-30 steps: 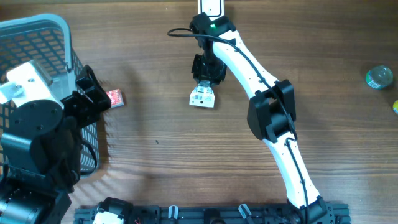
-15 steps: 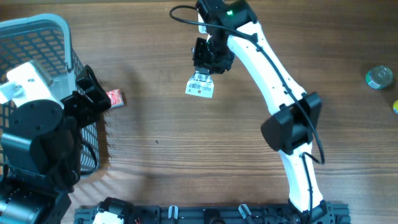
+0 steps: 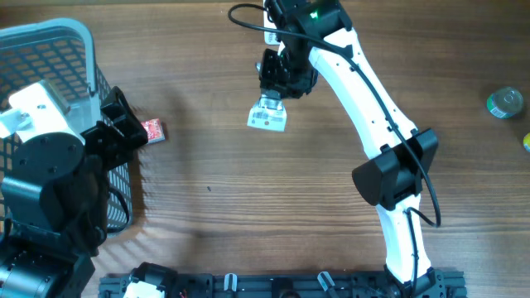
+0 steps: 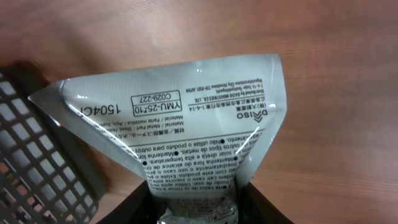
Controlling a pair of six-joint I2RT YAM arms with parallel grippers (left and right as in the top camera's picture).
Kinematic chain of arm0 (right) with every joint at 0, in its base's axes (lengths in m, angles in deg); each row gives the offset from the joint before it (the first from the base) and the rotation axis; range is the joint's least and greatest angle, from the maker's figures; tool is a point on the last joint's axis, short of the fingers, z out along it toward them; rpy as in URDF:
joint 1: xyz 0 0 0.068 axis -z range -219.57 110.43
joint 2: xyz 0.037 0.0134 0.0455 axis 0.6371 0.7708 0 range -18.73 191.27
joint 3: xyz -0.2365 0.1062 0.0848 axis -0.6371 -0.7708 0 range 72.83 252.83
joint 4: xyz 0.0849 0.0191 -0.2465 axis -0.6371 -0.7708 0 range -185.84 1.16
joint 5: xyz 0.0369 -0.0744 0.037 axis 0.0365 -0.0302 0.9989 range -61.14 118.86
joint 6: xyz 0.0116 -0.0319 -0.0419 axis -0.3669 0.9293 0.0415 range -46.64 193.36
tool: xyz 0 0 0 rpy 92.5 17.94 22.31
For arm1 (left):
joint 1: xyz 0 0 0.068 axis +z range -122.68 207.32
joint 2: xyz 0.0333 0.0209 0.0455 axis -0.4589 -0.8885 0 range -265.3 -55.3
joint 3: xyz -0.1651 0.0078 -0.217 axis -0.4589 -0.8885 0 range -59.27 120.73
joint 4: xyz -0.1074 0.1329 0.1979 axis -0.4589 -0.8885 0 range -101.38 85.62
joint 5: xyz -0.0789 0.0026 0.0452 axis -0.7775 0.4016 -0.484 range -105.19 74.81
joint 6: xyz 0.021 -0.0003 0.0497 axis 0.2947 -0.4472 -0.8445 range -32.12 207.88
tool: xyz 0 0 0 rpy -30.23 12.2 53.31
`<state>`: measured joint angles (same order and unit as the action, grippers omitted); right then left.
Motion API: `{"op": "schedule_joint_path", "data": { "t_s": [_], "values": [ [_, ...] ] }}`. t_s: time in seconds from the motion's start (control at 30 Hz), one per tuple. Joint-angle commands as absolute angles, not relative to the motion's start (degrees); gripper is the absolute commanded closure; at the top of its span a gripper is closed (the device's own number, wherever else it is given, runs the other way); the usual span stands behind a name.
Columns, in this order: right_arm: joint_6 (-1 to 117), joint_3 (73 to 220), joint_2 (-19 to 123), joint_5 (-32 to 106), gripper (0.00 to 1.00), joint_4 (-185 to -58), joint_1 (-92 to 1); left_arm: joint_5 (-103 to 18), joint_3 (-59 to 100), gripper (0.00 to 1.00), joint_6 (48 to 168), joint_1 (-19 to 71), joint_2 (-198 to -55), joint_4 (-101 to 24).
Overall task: Scan the item barcode
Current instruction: 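Lift the package and carry it up toward the white scanner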
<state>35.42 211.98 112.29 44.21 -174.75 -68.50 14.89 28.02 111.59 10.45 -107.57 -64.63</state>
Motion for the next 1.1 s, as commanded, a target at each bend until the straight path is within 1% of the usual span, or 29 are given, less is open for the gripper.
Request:
{"op": "schedule_joint_path", "data": {
  "t_s": [0.0, 0.1, 0.23, 0.37, 0.57, 0.7, 0.87, 1.07],
  "values": [
    [40.17, 212.0, 110.57, 41.19, 0.94, -170.97, -68.26, 14.19, 28.67, 0.0, 112.35, 10.72, -107.53, -64.61],
    [43.2, 212.0, 110.57, 39.77, 0.94, -166.47, -68.26, 14.19, 28.65, 0.0, 112.35, 10.72, -107.53, -64.59],
    [46.24, 212.0, 110.59, 34.44, 0.92, -162.27, -68.26, 14.21, 28.65, 0.0, 112.35, 10.72, -107.53, -64.59],
    [47.82, 212.0, 110.59, 28.98, 0.95, -158.69, -68.26, 14.21, 28.67, 0.0, 112.35, 10.72, -107.53, -64.54],
    [54.29, 212.0, 110.59, 27.6, 0.95, -151.12, -68.26, 14.21, 28.65, 0.0, 112.33, 10.72, -107.53, -64.15],
    [54.85, 212.0, 110.59, 24.58, 0.95, -148.28, -68.26, 14.21, 28.65, 0.0, 112.33, 10.72, -107.53, -64.19],
    [62.7, 212.0, 110.61, 23.36, 0.94, -145.59, -68.26, 14.21, 28.67, 0.0, 112.33, 10.72, -107.53, -64.19],
    [67.36, 212.0, 110.61, 22.18, 0.95, -141.44, -68.24, 14.21, 28.65, 0.0, 112.33, 10.72, -107.53, -64.19]
  ]
}}
